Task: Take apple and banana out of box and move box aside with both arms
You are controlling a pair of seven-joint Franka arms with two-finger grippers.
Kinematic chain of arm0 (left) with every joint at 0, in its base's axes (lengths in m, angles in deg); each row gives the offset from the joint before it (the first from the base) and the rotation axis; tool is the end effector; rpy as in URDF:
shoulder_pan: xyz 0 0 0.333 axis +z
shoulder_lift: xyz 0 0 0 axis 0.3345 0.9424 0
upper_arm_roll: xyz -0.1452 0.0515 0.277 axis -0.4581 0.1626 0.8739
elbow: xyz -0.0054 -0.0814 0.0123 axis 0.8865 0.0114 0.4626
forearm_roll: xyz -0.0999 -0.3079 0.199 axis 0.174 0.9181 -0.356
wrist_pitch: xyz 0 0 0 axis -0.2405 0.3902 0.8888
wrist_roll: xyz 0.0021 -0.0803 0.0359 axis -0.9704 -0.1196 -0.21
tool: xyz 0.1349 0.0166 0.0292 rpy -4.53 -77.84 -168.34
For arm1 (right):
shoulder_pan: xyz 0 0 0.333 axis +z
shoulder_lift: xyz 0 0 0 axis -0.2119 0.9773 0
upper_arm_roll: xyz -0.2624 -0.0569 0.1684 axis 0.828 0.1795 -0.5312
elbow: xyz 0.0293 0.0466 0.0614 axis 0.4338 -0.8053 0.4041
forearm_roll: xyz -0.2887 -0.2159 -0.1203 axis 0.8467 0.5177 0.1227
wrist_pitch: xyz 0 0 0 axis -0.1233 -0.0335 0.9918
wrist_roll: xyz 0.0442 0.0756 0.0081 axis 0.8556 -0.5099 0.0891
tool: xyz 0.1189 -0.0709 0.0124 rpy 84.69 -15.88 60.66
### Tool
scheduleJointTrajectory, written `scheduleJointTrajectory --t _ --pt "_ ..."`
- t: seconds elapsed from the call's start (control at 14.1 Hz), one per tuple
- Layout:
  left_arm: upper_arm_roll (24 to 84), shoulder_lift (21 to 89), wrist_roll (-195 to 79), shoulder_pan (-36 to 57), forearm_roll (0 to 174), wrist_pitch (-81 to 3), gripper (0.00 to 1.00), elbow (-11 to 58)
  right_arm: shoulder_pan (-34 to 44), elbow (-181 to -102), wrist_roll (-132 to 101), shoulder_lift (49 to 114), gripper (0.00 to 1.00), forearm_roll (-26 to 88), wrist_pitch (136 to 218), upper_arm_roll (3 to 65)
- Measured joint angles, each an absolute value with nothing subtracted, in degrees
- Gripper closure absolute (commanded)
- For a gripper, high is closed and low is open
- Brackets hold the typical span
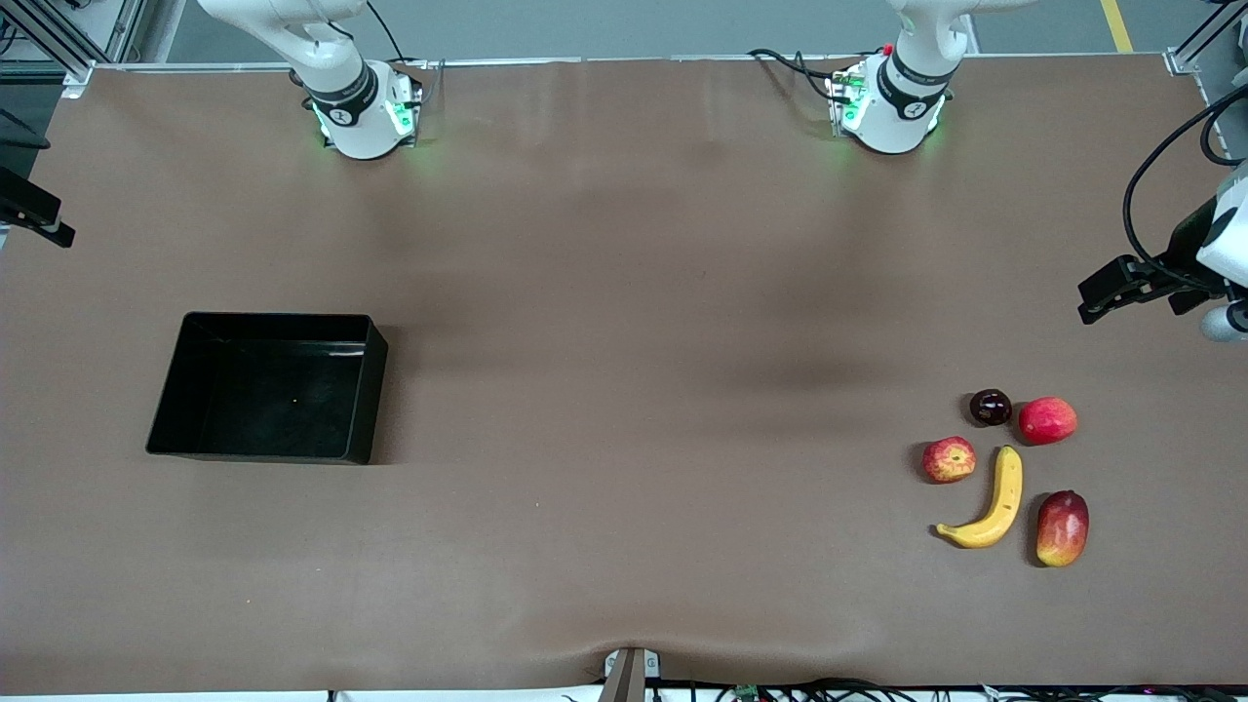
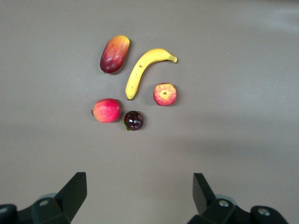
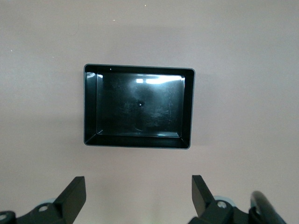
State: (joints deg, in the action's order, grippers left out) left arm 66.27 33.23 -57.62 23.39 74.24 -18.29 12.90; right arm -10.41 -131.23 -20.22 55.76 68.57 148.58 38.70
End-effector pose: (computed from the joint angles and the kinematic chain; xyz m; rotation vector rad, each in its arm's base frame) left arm 0.5762 -0.0090 0.5727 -3.0788 -0.1204 -0.1008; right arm 0.5186 -0.0799 0.6238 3.1364 0.0309 0.0209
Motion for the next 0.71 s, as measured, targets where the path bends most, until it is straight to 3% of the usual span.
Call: scheduleJointTrajectory --t 0.71 --pt "65.56 32.23 -57.62 23.18 75.77 -13.0 0.0 12.52 -10.23 -131.19 -20.22 55.76 0.0 68.57 148.57 38.51"
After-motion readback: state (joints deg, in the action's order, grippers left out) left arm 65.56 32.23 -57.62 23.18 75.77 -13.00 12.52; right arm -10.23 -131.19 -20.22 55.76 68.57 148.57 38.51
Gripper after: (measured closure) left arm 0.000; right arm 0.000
